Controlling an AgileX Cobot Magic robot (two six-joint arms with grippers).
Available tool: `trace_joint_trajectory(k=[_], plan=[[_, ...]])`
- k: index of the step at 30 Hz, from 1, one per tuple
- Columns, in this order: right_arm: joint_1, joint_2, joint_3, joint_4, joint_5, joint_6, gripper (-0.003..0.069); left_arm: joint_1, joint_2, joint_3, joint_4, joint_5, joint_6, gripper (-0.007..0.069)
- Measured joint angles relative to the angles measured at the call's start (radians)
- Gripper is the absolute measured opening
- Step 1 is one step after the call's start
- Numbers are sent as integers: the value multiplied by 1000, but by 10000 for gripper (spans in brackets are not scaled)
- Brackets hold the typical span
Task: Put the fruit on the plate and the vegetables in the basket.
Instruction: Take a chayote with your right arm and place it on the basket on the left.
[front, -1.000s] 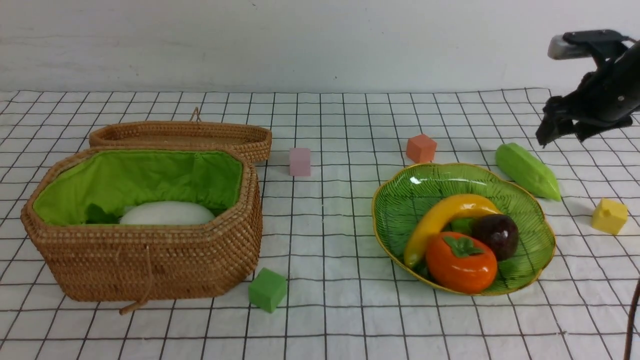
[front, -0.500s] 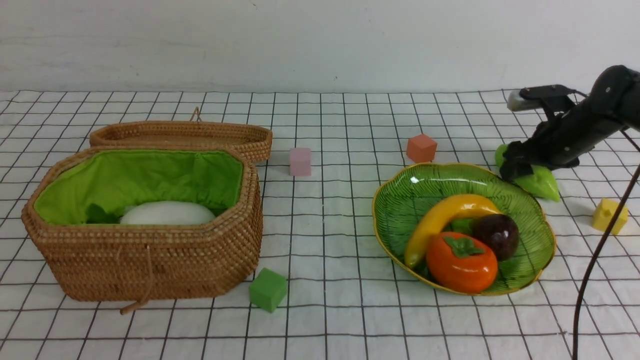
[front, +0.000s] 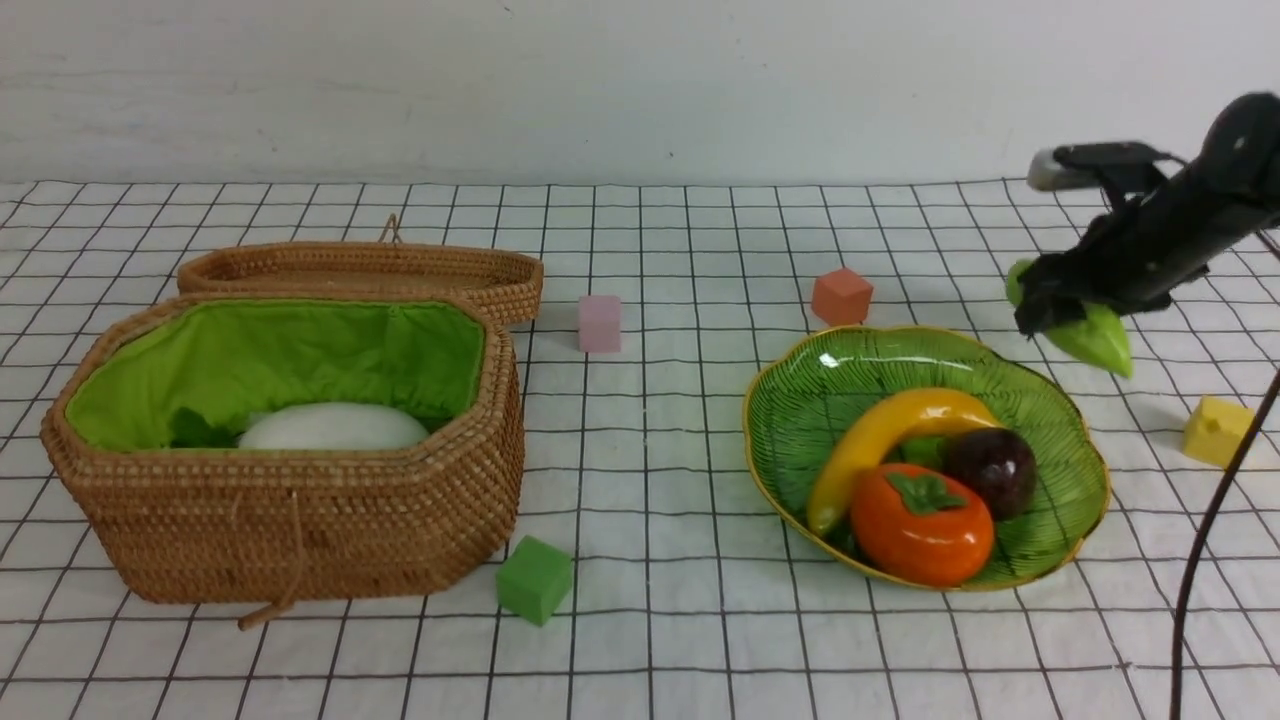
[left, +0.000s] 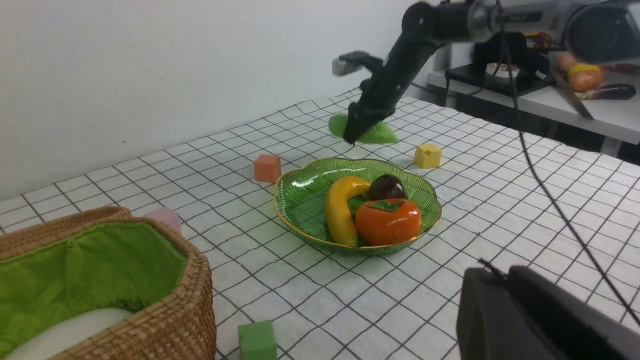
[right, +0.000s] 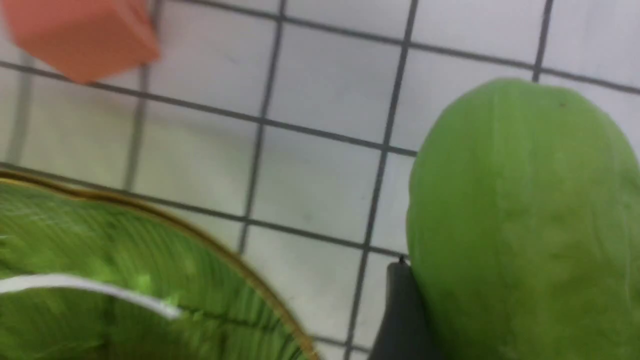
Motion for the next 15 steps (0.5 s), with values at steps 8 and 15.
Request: trace_joint_trajectory(k=[8,15], plan=[[150,-193,-2,54,211,-4,466,0,0,0,135,-17,-142,36],[515,-250,-2,80,181,-6,466,0,0,0,466,3,-468,39]])
